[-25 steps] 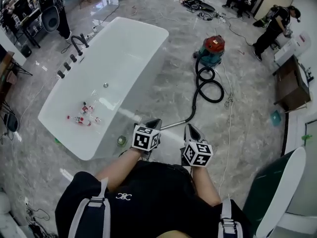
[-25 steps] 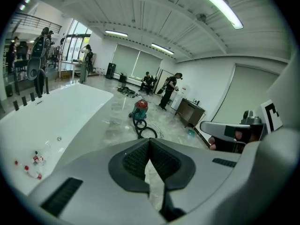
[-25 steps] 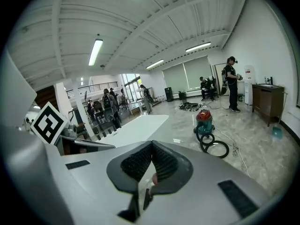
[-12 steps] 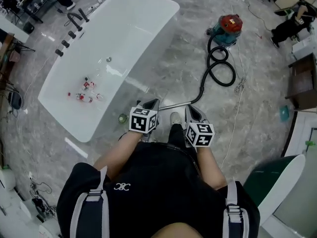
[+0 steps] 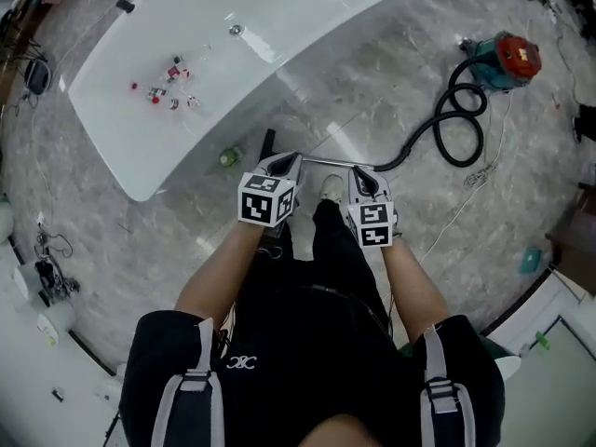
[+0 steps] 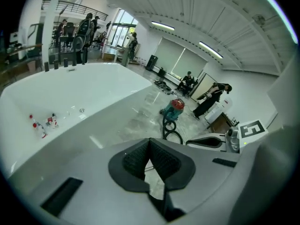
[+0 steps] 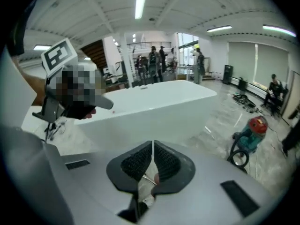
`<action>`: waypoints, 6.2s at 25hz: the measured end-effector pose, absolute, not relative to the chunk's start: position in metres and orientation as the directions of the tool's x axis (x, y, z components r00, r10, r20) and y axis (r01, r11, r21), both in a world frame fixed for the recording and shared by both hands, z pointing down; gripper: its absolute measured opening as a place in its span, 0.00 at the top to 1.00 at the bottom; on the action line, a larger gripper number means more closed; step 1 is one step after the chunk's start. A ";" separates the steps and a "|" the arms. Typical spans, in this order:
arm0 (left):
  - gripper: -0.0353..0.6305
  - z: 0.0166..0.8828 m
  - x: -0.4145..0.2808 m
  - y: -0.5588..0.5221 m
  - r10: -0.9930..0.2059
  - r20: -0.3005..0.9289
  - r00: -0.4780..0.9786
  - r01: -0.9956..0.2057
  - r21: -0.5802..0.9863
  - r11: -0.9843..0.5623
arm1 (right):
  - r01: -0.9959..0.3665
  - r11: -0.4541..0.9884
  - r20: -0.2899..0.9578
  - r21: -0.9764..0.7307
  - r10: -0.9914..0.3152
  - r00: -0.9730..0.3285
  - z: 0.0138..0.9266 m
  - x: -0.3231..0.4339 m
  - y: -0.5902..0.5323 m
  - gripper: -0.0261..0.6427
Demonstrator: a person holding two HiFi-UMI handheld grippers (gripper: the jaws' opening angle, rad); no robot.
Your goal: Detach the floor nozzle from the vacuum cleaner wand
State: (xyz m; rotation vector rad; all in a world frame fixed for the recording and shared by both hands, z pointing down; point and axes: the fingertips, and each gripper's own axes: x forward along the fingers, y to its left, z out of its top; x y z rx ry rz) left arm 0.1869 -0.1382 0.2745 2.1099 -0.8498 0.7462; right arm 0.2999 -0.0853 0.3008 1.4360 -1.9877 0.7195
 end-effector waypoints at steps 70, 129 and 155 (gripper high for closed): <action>0.57 0.620 -0.024 -0.151 -0.798 0.592 0.109 -0.757 0.570 0.319 | -0.409 0.903 0.835 -0.134 -0.120 -0.538 0.688 0.097 -0.041 0.72; 0.78 0.584 0.075 -0.167 -0.532 0.671 0.517 -0.826 0.555 -0.101 | -0.366 0.746 0.615 -0.556 0.073 -0.785 0.672 0.062 -0.008 0.88; 0.77 0.593 0.037 -0.136 -0.563 0.490 0.666 -0.645 0.757 -0.104 | 0.037 0.933 0.818 -0.358 0.333 -0.468 0.758 0.185 0.082 0.88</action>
